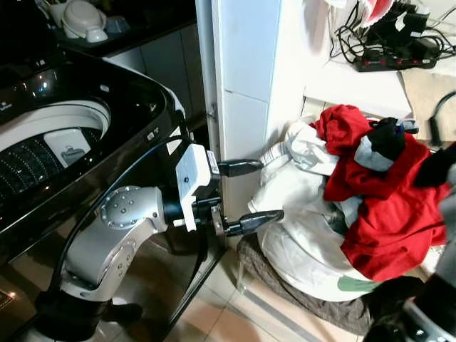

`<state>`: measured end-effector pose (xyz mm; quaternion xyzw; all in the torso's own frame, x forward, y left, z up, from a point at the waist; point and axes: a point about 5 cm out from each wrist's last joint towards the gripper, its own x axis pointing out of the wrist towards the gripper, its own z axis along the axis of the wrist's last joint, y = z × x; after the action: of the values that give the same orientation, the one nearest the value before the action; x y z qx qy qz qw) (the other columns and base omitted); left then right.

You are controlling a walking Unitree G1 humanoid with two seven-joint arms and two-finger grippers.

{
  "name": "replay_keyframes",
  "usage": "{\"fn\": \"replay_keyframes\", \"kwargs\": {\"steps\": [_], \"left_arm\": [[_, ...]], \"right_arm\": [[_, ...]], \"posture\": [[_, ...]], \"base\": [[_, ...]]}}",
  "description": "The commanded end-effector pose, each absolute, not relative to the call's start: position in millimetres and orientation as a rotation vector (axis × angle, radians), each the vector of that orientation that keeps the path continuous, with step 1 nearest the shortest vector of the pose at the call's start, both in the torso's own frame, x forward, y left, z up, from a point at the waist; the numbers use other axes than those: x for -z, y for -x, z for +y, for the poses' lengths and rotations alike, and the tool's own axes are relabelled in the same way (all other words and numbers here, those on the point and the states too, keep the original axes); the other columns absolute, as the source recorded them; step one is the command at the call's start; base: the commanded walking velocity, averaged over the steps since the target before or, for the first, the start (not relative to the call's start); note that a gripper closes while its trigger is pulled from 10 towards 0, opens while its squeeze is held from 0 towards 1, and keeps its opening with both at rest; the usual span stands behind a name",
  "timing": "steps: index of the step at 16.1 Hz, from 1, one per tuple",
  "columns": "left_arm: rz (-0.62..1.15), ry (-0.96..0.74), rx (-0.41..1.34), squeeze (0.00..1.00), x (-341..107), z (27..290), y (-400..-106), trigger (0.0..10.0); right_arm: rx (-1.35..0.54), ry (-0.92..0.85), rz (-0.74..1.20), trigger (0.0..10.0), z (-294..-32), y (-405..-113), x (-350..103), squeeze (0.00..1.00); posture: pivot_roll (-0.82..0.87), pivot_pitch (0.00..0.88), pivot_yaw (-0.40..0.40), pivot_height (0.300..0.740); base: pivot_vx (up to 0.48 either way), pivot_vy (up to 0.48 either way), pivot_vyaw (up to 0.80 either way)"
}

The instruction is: Clothes washing

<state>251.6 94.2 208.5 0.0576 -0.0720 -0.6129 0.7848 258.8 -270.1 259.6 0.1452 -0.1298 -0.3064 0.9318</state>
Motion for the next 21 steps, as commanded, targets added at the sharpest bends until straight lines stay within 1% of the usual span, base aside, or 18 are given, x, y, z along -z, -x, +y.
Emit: {"fn": "replay_keyframes", "kwargs": {"steps": [1, 2, 3, 4, 6, 7, 8, 9, 10, 12, 14, 17, 20, 21], "left_arm": [[-0.183, -0.131, 1.304, 0.0, -214.8, 97.0, -255.0, 10.0], [-0.208, -0.13, 1.267, 0.0, -218.8, 96.6, -259.6, 10.0], [-0.223, -0.128, 1.242, 0.0, -221.2, 96.4, -262.4, 10.0], [-0.29, -0.103, 1.097, 0.0, -233.4, 94.7, -279.5, 10.0], [-0.334, -0.055, 0.933, 0.0, -245.9, 94.3, -298.5, 10.0], [-0.357, -0.004, 0.826, 1.0, -257.4, 95.2, -312.2, 10.0], [-0.373, 0.025, 0.811, 1.0, -264.5, 94.3, -315.1, 10.0], [-0.393, 0.029, 0.821, 1.0, -268.2, 92.9, -313.7, 10.0], [-0.409, 0.073, 0.861, 1.0, -276.0, 85.3, -307.8, 10.0], [-0.409, 0.129, 0.9, 1.0, -280.5, 74.5, -301.6, 10.0], [-0.388, 0.201, 0.916, 1.0, -282.5, 65.0, -299.5, 10.0], [-0.357, 0.276, 0.946, 1.0, -283.0, 57.9, -296.6, 10.0], [-0.33, 0.389, 0.985, 1.0, -284.7, 53.9, -292.6, 10.0], [-0.305, 0.373, 1.0, 0.87, -281.6, 50.5, -291.9, 10.0]], "right_arm": [[0.572, -0.263, -0.365, 0.0, -261.6, -258.4, -278.6, 0.0], [0.456, -0.259, -0.407, 0.0, -252.2, -263.8, -290.4, 0.0], [0.399, -0.258, -0.42, 0.0, -247.3, -266.5, -295.1, 0.0], [0.197, -0.302, -0.4, 0.0, -227.3, -278.7, -304.2, 0.0], [0.007, -0.365, -0.365, 0.0, -206.0, -288.7, -310.2, 0.0], [-0.139, -0.45, -0.347, 0.0, -186.8, -298.3, -314.8, 0.0], [-0.219, -0.53, -0.341, 0.0, -175.0, -304.4, -317.5, 0.0], [-0.259, -0.574, -0.344, 0.0, -169.9, -306.2, -319.0, 0.0], [-0.354, -0.674, -0.329, 0.0, -157.0, -311.1, -319.4, 0.0], [-0.458, -0.768, -0.299, 0.0, -144.8, -314.7, -319.1, 0.0], [-0.534, -0.783, -0.27, 0.0, -134.1, -316.2, -318.0, 0.0], [-0.628, -0.833, -0.233, 0.0, -119.4, -314.3, -314.1, 0.0], [-0.648, -0.812, -0.211, 0.0, -112.6, -312.9, -309.8, 0.0], [-0.652, -0.806, -0.205, 0.0, -111.2, -312.5, -309.2, 0.0]], "posture": [[-0.1, 0.0, 0.034, 0.74], [-0.1, 0.0, 0.037, 0.74], [-0.1, 0.0, 0.037, 0.74], [-0.1, 0.0, 0.042, 0.74], [-0.1, 0.0, 0.041, 0.74], [-0.1, 0.0, 0.031, 0.74], [-0.1, 0.0, 0.031, 0.74], [-0.1, 0.0, 0.031, 0.74], [-0.09, 0.0, 0.019, 0.74], [-0.06, 0.0, -0.011, 0.74], [-0.06, 0.0, -0.023, 0.74], [-0.05, 0.0, -0.032, 0.74], [-0.05, 0.0, -0.033, 0.74], [-0.06, 0.0, -0.032, 0.74]], "base": [[0.0, 0.0, 0.0], [0.0, 0.0, 0.0], [0.0, 0.0, 0.0], [0.0, 0.0, 0.0], [0.0, 0.0, 0.0], [0.0, 0.0, 0.0], [0.0, 0.0, 0.0], [0.0, 0.0, 0.0], [0.0, 0.0, 0.0], [0.0, 0.0, 0.0], [0.0, 0.0, 0.0], [0.0, 0.0, 0.0], [0.0, 0.0, 0.0], [0.0, 0.0, 0.0]]}}
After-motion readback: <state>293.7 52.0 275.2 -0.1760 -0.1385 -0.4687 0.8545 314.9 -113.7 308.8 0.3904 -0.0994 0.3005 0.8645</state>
